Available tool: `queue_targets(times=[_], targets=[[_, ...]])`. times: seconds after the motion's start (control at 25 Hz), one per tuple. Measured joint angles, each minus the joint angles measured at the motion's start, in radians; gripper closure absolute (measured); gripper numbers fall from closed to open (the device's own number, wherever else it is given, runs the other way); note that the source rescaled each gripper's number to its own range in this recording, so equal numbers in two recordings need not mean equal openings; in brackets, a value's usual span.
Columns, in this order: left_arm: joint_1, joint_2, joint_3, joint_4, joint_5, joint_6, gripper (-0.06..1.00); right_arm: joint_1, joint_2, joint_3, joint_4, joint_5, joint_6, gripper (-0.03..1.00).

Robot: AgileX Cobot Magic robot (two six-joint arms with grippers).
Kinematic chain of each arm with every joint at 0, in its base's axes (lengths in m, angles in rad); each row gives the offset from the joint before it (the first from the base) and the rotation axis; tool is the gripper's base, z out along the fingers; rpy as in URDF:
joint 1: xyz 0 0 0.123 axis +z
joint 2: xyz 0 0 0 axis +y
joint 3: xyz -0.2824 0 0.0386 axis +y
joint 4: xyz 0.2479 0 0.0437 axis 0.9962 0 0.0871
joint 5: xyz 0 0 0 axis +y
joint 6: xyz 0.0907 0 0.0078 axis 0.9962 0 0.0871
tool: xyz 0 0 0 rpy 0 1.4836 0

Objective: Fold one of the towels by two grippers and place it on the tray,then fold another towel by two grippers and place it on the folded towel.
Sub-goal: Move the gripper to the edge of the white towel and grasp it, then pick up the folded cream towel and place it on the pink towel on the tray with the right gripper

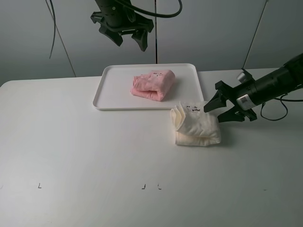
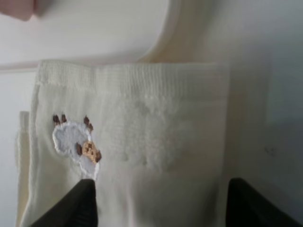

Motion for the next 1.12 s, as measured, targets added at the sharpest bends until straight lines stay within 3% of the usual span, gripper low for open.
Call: queue_targets(times=[0.2, 0.32, 0.52, 0.92, 1.12], targets=[[0.0, 0.0, 0.0, 0.005, 0.0, 0.0, 0.02, 0.047, 0.0, -0.002, -0.011, -0.035, 0.0, 0.31], [0.0, 0.0, 0.0, 0.0, 0.0, 0.0, 0.02, 0.056, 0.013, -0.002, -0.031, -0.044, 0.008, 0.39], [0.0, 0.0, 0.0, 0.0, 0.0, 0.0, 0.02, 0.056, 0.019, -0.002, -0.045, -0.051, -0.006, 0.88], [0.0, -0.033, 0.044, -0.036, -0.002, -0.009, 0.02, 0.056, -0.014, -0.002, -0.051, 0.015, -0.047, 0.89], [0.0, -0.168, 0.353, 0.036, -0.049, -0.067, 0.02, 0.059, -0.088, -0.006, -0.053, 0.037, -0.05, 0.89]])
